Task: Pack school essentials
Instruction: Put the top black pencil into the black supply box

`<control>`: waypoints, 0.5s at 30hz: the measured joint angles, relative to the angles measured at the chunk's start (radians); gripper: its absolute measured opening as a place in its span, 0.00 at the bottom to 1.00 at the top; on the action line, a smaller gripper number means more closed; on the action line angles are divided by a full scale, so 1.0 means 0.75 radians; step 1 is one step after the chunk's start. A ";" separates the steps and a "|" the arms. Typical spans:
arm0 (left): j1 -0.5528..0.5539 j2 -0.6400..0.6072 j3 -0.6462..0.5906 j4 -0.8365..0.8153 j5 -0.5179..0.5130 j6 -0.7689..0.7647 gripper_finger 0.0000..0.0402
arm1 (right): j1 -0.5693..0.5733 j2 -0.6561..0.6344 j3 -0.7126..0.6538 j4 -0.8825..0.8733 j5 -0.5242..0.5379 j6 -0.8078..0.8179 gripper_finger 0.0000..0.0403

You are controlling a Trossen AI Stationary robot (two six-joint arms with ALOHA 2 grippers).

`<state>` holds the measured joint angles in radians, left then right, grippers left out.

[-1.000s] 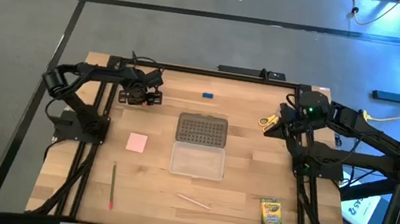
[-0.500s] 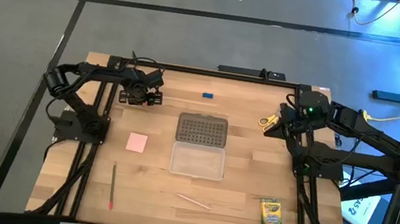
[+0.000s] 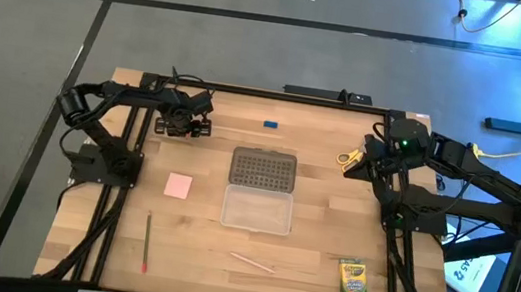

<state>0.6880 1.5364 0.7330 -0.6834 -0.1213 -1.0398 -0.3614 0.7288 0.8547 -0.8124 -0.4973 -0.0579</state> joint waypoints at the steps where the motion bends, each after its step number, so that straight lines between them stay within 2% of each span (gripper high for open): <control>1: 0.000 0.000 0.000 0.000 -0.007 0.001 0.42 | 0.000 0.000 0.000 0.000 0.000 -0.001 0.04; 7: 0.001 0.001 0.000 -0.007 -0.013 0.004 0.39 | 0.000 0.000 0.000 0.000 0.000 0.000 0.04; 15: 0.002 0.001 0.000 -0.012 -0.023 0.005 0.28 | 0.000 0.000 0.000 0.000 0.000 0.002 0.04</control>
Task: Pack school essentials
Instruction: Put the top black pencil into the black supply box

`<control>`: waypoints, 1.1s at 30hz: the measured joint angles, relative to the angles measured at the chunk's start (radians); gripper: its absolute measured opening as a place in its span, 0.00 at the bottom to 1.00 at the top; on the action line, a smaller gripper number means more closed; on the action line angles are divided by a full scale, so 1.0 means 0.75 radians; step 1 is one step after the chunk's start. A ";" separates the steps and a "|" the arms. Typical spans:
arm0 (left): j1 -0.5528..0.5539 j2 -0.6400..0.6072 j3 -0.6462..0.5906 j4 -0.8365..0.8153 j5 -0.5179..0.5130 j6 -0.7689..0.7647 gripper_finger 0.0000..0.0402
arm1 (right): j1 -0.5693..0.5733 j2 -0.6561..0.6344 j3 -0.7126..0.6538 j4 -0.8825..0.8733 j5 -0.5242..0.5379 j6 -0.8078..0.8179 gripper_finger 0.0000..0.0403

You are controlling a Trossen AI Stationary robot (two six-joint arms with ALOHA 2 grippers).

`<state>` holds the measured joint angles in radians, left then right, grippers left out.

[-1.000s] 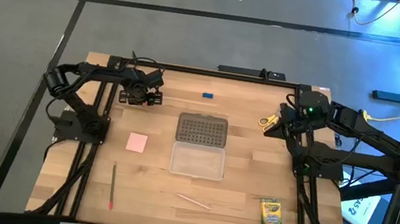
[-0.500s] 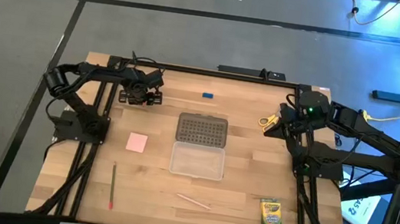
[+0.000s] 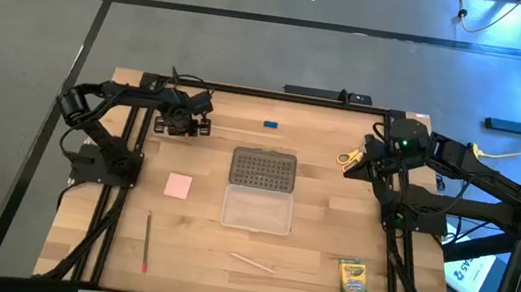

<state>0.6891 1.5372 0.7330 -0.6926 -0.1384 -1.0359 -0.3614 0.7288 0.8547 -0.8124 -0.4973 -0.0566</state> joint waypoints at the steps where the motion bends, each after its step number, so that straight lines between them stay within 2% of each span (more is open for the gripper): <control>1: 0.000 0.000 0.000 -0.001 -0.004 0.000 0.27 | 0.000 0.000 0.000 0.000 0.000 0.000 0.04; 18: -0.006 -0.001 0.000 -0.007 -0.022 0.036 0.07 | 0.000 0.000 0.000 0.000 0.000 0.000 0.04; 33: -0.120 -0.019 -0.004 -0.009 -0.091 0.139 0.05 | 0.000 0.001 0.000 -0.001 0.000 -0.001 0.04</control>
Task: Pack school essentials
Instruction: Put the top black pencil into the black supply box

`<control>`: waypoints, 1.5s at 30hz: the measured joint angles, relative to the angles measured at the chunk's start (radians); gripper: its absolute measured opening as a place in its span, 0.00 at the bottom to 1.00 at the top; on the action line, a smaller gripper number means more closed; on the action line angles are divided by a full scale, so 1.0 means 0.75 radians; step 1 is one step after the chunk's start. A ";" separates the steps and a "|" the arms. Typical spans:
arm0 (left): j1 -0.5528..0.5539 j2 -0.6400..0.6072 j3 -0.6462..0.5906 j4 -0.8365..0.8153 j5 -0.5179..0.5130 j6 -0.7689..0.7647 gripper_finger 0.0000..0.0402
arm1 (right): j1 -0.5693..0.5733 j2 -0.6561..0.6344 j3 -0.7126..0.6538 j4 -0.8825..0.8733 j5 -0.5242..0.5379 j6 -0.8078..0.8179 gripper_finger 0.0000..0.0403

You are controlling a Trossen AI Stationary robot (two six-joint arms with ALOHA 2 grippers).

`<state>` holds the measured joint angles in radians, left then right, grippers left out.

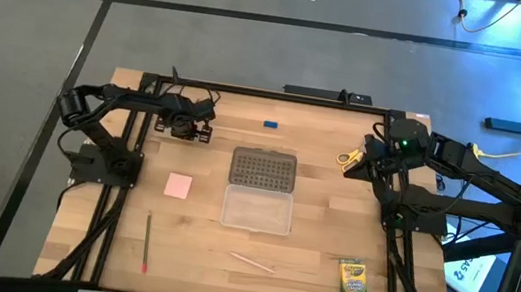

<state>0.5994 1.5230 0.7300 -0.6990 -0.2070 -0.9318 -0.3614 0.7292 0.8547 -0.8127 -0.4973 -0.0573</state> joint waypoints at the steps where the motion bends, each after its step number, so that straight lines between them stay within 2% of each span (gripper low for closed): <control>1: -0.007 -0.004 0.000 0.000 0.000 0.000 0.06 | 0.000 0.000 0.000 0.001 0.000 0.001 0.04; 10: -0.111 -0.132 0.000 0.003 -0.014 0.003 0.05 | 0.000 0.000 0.000 0.001 0.000 -0.001 0.04; 17: -0.258 -0.257 0.001 0.002 -0.017 0.045 0.06 | 0.000 0.000 0.000 0.001 0.000 0.000 0.04; 30: -0.568 -0.393 0.003 0.033 -0.028 0.412 0.05 | 0.000 0.000 0.000 0.001 0.000 -0.002 0.04; 37: -0.765 -0.388 0.003 0.246 -0.016 0.592 0.05 | 0.000 0.000 -0.001 0.001 0.000 -0.001 0.04; 45: -0.929 -0.359 0.006 0.581 -0.014 0.698 0.05 | 0.000 0.000 -0.001 -0.002 0.000 0.018 0.04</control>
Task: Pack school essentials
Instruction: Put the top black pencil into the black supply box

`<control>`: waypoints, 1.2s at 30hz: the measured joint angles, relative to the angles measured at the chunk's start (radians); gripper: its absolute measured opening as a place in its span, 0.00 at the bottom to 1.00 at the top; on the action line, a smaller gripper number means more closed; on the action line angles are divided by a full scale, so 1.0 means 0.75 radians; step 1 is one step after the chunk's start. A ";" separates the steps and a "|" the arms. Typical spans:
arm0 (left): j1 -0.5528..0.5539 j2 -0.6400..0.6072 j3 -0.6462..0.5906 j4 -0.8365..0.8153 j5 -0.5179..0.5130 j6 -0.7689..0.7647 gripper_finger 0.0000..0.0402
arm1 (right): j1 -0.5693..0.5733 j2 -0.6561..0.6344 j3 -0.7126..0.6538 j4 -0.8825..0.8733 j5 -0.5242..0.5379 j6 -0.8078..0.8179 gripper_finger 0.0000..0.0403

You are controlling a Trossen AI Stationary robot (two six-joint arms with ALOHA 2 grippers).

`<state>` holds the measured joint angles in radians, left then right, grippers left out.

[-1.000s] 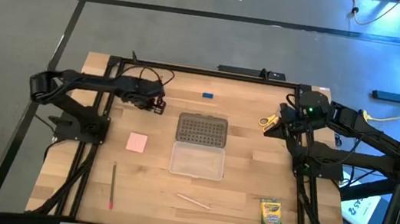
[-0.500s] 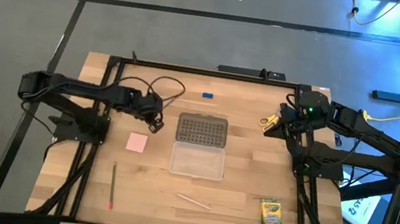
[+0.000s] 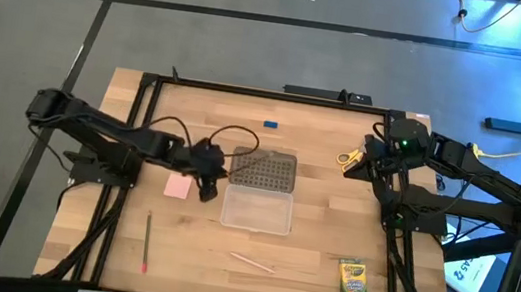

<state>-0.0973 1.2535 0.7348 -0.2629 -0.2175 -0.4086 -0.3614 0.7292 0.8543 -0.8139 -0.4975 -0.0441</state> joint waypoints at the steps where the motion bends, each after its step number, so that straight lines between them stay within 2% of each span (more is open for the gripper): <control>1: -0.017 0.009 0.007 0.018 0.000 0.012 0.05 | 0.000 0.000 0.000 0.001 0.000 -0.014 0.04; 6: -0.084 0.132 0.102 0.025 0.006 0.080 0.05 | 0.001 0.000 0.000 0.003 -0.010 -0.021 0.04; 13: -0.133 0.354 0.256 0.015 0.114 0.140 0.05 | 0.001 0.000 0.000 0.003 -0.139 -0.038 0.04; 20: -0.144 0.495 0.284 0.000 0.134 0.140 0.05 | 0.001 -0.001 0.000 0.003 -0.143 -0.055 0.04; 25: -0.130 0.556 0.285 0.002 0.144 0.140 0.05 | 0.001 0.000 0.000 0.003 -0.143 -0.058 0.04; 36: -0.130 0.565 0.286 -0.099 0.088 0.134 0.05 | 0.001 -0.001 0.000 0.002 -0.142 -0.058 0.04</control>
<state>-0.1948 1.6775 0.9492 -0.3374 -0.1519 -0.3084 -0.3611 0.7288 0.8543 -0.8124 -0.6041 -0.0879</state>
